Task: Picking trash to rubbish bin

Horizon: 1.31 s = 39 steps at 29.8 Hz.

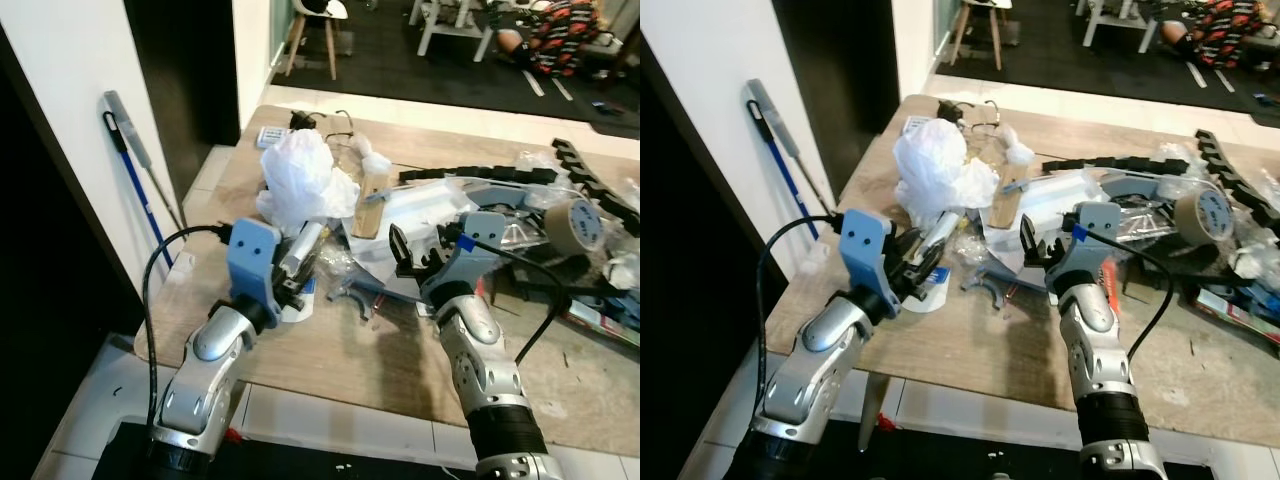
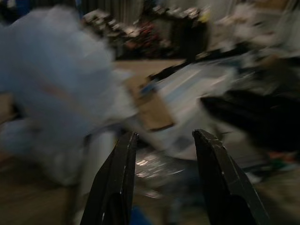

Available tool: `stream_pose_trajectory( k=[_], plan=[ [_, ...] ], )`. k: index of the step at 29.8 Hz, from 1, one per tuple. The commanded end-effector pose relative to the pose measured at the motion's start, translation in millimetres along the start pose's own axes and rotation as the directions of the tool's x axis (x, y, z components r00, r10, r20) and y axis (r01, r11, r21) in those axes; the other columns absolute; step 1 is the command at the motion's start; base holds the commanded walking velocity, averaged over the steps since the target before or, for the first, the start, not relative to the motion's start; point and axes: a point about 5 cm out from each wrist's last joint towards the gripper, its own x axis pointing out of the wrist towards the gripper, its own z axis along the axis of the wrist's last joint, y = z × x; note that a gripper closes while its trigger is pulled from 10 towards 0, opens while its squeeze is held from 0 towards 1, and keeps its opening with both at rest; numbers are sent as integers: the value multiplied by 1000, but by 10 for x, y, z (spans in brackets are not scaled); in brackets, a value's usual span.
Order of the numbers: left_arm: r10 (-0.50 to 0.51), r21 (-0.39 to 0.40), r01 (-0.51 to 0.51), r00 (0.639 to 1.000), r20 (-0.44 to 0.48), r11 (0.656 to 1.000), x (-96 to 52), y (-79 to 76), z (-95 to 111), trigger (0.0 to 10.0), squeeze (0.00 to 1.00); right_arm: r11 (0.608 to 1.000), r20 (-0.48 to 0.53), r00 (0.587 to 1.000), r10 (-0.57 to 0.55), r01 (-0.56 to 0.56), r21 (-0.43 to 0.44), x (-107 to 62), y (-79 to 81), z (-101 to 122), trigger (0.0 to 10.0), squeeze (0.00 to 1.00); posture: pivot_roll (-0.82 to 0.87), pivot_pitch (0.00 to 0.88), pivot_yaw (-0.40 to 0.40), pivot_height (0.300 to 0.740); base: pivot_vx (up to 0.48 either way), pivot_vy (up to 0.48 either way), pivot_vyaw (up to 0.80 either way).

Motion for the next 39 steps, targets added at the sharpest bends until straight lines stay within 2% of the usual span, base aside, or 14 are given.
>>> stream_pose_trajectory(
  k=[1, 3, 4, 5, 9, 10, 11, 19, 21, 23, 24, 26, 33, 39],
  plan=[
    [-100, -26, 101, 995, 13, 995, -61, -85, 14, 10000, 0, 999, -4, 1000, -23, 23, 26, -41, -31, -3, 10000, 0, -37, 125, -51, 740, 0, 0, 0],
    [-168, -36, 168, 986, 16, 985, -83, -132, 32, 10000, 0, 999, 3, 1000, -23, 23, 32, -57, -9, 22, 10000, 0, -34, 127, -52, 740, 0, 0, 0],
    [-168, -36, 168, 986, 16, 985, -83, -132, 32, 10000, 0, 999, 3, 1000, -23, 23, 32, -57, -9, 22, 10000, 0, -34, 127, -52, 740, 0, 0, 0],
    [-223, -39, 223, 975, 2, 974, -107, -169, 30, 10000, 0, 999, 12, 999, -48, 48, 12, -95, -12, 48, 10000, 0, -32, 129, -53, 740, 0, 0, 0],
    [-273, -30, 272, 962, -23, 962, -131, -202, 15, 10000, 0, 994, 10, 994, -105, 105, -8, -143, -69, 54, 10000, 0, -31, 131, -53, 740, 0, 0, 0],
    [-288, -13, 288, 957, -38, 958, -138, -202, 0, 10000, 0, 984, -7, 984, -180, 180, 0, -181, -190, 44, 10000, 0, -38, 134, -47, 740, 0, 0, 0],
    [-288, -3, 288, 957, -42, 958, -139, -197, -5, 10000, 0, 979, -13, 979, -201, 201, 8, -191, -232, 39, 10000, 0, -38, 134, -47, 740, 0, 0, 0],
    [-310, -9, 310, 950, -45, 951, -126, -185, -2, 10000, 0, 964, -52, 964, -261, 263, 47, -177, -443, 104, 10000, 0, -42, 133, -46, 740, 0, 0, 0],
    [-307, -5, 307, 951, -43, 952, -121, -180, -1, 10000, 0, 963, -65, 964, -258, 262, 60, -171, -457, 105, 10000, 0, -45, 132, -46, 740, 0, 0, 0],
    [-307, -4, 307, 951, -47, 952, -121, -178, -15, 10000, 0, 964, -161, 958, -238, 253, 78, -170, -468, 4, 10000, 0, -48, 131, -44, 740, 0, 0, 0],
    [-311, -4, 311, 949, -50, 950, -121, -189, -23, 10000, 0, 963, -223, 951, -216, 245, 113, -176, -465, -83, 10000, 0, -47, 132, -44, 740, 0, 0, 0],
    [-318, -1, 318, 947, -55, 948, -118, -206, -31, 10000, 0, 957, -283, 942, -182, 235, 169, -186, -457, -185, 10000, 0, -44, 133, -46, 740, 0, 0, 0],
    [-316, 13, 317, 947, -53, 948, -104, -207, -20, 10000, 0, 961, -311, 942, -123, 192, 200, -166, -440, -265, 10000, 0, -42, 133, -43, 740, 0, 0, 0],
    [-308, 25, 309, 950, -49, 951, -96, -197, -12, 10000, 0, 976, -284, 958, -48, 106, 192, -82, -348, -170, 10000, 0, -39, 131, -43, 740, 0, 0, 0]
  ],
)
